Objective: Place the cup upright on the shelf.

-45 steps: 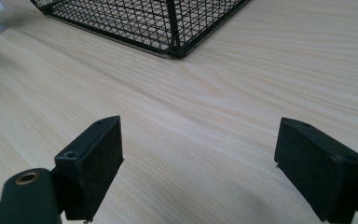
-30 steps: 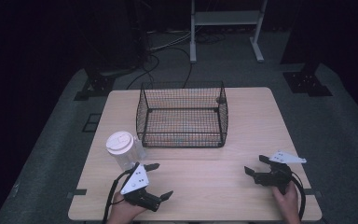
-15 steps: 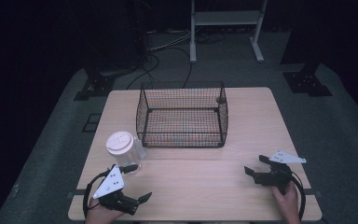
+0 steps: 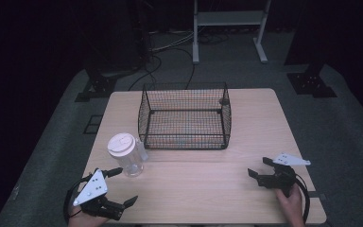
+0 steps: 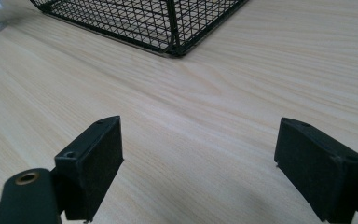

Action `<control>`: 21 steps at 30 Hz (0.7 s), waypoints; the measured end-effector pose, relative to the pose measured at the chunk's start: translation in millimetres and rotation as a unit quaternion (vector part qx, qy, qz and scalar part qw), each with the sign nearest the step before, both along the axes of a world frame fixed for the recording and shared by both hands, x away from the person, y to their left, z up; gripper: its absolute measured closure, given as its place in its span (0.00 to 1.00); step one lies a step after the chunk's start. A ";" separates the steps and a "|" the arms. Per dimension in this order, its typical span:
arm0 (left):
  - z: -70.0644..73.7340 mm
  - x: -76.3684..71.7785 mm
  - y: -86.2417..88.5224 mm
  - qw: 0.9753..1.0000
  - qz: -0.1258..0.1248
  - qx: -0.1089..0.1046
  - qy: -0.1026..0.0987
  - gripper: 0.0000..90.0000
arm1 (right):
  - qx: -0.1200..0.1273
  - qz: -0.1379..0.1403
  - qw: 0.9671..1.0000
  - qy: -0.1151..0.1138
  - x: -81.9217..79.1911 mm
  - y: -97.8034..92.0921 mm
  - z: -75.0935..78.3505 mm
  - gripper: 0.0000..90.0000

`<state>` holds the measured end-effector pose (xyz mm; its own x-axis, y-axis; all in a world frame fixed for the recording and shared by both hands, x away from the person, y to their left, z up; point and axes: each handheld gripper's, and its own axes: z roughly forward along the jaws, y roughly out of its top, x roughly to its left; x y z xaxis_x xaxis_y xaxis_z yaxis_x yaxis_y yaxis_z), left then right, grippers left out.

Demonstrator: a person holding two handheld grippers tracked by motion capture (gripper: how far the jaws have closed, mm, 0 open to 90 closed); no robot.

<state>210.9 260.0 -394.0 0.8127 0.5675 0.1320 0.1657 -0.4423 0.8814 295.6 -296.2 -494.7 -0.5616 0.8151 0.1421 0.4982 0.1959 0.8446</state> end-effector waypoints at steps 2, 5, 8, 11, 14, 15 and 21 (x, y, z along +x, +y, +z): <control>-0.2 -1.1 4.7 1.000 0.007 0.004 0.001 0.03 | 0.000 0.000 1.000 0.000 0.0 0.1 0.0 0.16; -0.1 -2.6 10.3 1.000 0.016 0.010 0.003 0.03 | 0.000 0.000 1.000 0.000 0.1 -0.1 0.0 0.16; 1.0 -2.5 16.2 1.000 0.023 0.014 0.005 0.03 | 0.000 0.000 1.000 0.000 0.1 -0.1 0.0 0.16; 2.2 -0.9 21.4 0.999 0.028 0.024 0.009 0.03 | 0.000 0.000 1.000 0.001 0.2 -0.3 0.0 0.16; 1.8 1.6 27.0 0.999 0.033 0.029 0.011 0.03 | 0.000 0.000 1.000 0.000 0.2 -0.1 -0.1 0.16; 0.9 3.1 29.5 0.999 0.039 0.030 0.009 0.03 | 0.000 0.000 1.000 0.000 0.1 0.0 -0.1 0.16; -6.3 15.0 43.1 0.998 0.060 0.026 0.017 0.03 | 0.000 0.002 1.000 0.000 0.2 0.0 -0.1 0.16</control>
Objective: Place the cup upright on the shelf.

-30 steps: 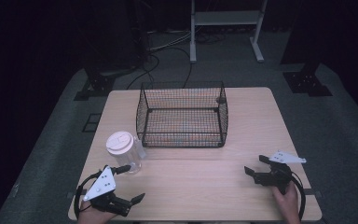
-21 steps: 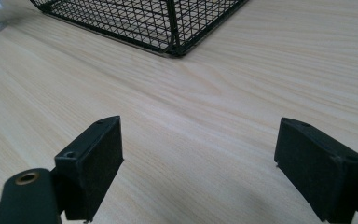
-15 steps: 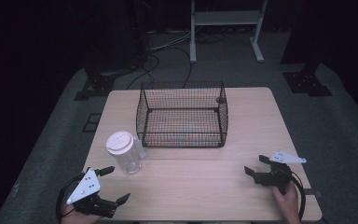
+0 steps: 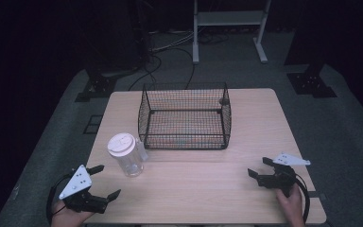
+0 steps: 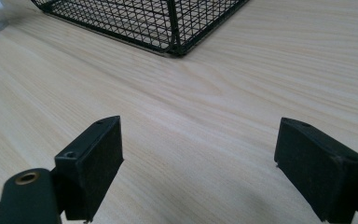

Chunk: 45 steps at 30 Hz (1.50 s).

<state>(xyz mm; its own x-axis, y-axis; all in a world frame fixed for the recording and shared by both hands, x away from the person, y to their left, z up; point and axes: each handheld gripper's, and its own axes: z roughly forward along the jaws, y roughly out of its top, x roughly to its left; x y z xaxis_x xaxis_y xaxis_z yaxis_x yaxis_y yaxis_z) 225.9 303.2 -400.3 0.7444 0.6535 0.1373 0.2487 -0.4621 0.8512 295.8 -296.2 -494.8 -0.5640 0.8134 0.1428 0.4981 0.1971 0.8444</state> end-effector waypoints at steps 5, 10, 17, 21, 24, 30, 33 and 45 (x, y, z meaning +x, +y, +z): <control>-1.7 10.7 4.5 1.000 0.002 -0.001 0.007 0.03 | -0.003 0.002 1.000 -0.001 -0.1 0.5 0.1 0.16; 0.3 23.6 6.8 1.000 -0.001 -0.002 0.016 0.03 | -0.003 0.002 1.000 -0.001 -0.1 0.4 0.1 0.16; 2.1 39.4 9.0 1.000 -0.003 0.008 0.025 0.02 | -0.002 0.004 1.000 -0.001 0.0 0.5 0.1 0.16; 3.0 47.1 9.1 0.999 -0.008 0.008 0.033 0.02 | -0.003 0.004 1.000 -0.001 0.0 0.6 0.1 0.16; 4.7 53.2 7.7 0.999 -0.011 0.011 0.035 0.02 | -0.003 0.004 1.000 -0.001 0.0 0.6 0.0 0.16; 3.8 66.0 5.0 0.999 -0.019 0.008 0.045 0.01 | -0.002 0.004 1.000 -0.001 0.0 0.7 0.0 0.16; 4.7 69.7 2.8 0.999 -0.022 0.010 0.045 0.01 | -0.002 0.005 1.000 -0.001 0.1 0.6 0.1 0.16; 5.8 83.9 -3.4 0.998 -0.033 0.003 0.055 0.01 | -0.003 0.006 1.000 -0.001 0.1 0.7 0.1 0.16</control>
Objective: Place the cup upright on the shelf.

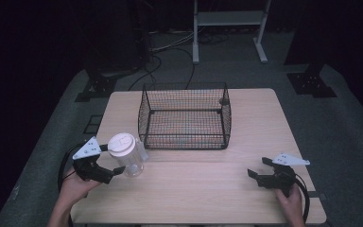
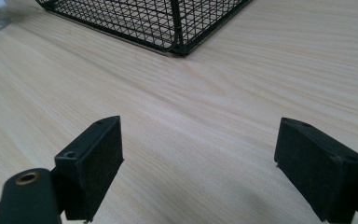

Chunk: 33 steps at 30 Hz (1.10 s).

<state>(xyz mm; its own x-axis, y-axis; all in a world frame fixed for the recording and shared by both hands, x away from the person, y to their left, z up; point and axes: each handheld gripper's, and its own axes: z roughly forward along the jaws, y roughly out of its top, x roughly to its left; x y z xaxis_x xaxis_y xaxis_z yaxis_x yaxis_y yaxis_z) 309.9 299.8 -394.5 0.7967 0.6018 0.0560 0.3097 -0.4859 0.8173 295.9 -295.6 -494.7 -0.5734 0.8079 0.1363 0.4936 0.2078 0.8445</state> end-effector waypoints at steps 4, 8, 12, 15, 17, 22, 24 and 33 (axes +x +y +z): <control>1.1 4.6 -2.3 1.000 -0.002 0.000 0.002 0.01 | 0.000 0.000 1.000 -0.001 0.1 0.0 -0.1 0.16; 1.2 9.1 -3.9 1.000 -0.003 -0.004 0.004 0.01 | 0.000 0.000 1.000 -0.001 0.1 0.0 -0.1 0.16; -0.5 13.1 -4.6 1.000 -0.002 -0.007 0.009 0.01 | 0.000 0.001 1.000 -0.001 0.0 0.1 -0.1 0.16; -1.1 15.9 -5.4 1.000 -0.002 -0.012 0.010 0.01 | 0.000 0.000 1.000 -0.001 0.1 0.1 -0.1 0.16; -1.0 17.2 -6.5 1.000 -0.002 -0.014 0.012 0.01 | 0.000 0.001 1.000 -0.001 0.1 0.0 -0.1 0.16; 0.5 21.2 -11.0 1.000 -0.005 -0.018 0.011 0.00 | 0.000 0.001 1.000 0.000 0.1 0.1 -0.1 0.16; 1.0 23.1 -12.4 1.000 -0.006 -0.021 0.012 0.00 | 0.000 0.001 1.000 0.000 0.1 0.1 -0.1 0.16; -0.4 29.0 -16.5 0.999 -0.006 -0.029 0.015 0.00 | 0.000 0.002 1.000 0.000 -0.1 0.3 -0.1 0.16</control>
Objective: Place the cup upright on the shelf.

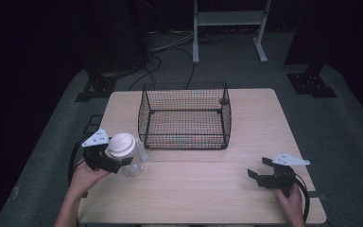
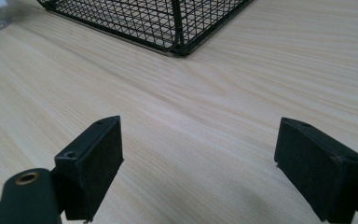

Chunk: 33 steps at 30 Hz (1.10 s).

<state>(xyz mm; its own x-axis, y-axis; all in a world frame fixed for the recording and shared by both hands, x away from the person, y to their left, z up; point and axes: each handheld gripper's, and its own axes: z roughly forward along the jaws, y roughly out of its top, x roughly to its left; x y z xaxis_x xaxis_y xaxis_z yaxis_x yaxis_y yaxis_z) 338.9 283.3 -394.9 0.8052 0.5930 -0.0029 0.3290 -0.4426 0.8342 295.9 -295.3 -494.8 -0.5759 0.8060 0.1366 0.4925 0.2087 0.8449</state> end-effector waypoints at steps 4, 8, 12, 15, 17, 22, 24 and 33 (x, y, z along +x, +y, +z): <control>-0.5 2.5 -1.6 1.000 -0.004 -0.002 0.003 0.01 | 0.000 0.000 1.000 0.000 0.0 0.0 0.0 0.16; -0.5 3.7 -0.6 1.000 -0.005 -0.005 0.003 0.05 | 0.000 0.000 1.000 0.000 -0.1 0.1 0.0 0.16; -0.6 4.1 -0.5 1.000 -0.007 -0.006 0.004 0.05 | 0.000 0.000 1.000 0.000 -0.1 0.0 0.0 0.16; -0.7 4.2 0.1 1.000 -0.009 -0.008 0.004 0.05 | 0.000 0.000 1.000 0.000 -0.1 0.1 0.0 0.16; -0.6 4.5 0.6 1.000 -0.011 -0.009 0.006 0.05 | 0.000 0.000 1.000 0.000 0.0 0.2 0.0 0.16; 0.9 5.4 -0.2 1.000 -0.014 -0.004 0.008 0.06 | 0.000 -0.001 1.000 0.000 0.0 0.1 0.0 0.16; 2.2 5.1 -1.7 1.000 -0.017 0.001 0.008 0.06 | 0.000 -0.001 1.000 0.000 0.0 0.1 0.0 0.16; 17.5 -1.1 -13.2 0.999 -0.037 -0.003 -0.003 0.06 | 0.000 -0.001 1.000 0.000 0.1 0.0 0.0 0.16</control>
<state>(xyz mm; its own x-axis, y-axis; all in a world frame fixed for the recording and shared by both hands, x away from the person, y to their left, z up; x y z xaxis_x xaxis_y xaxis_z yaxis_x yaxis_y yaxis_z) 337.8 270.0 -377.3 0.8464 0.5325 -0.0018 0.2910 -0.4596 0.8391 295.9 -295.2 -494.8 -0.5747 0.8068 0.1368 0.4925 0.2075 0.8452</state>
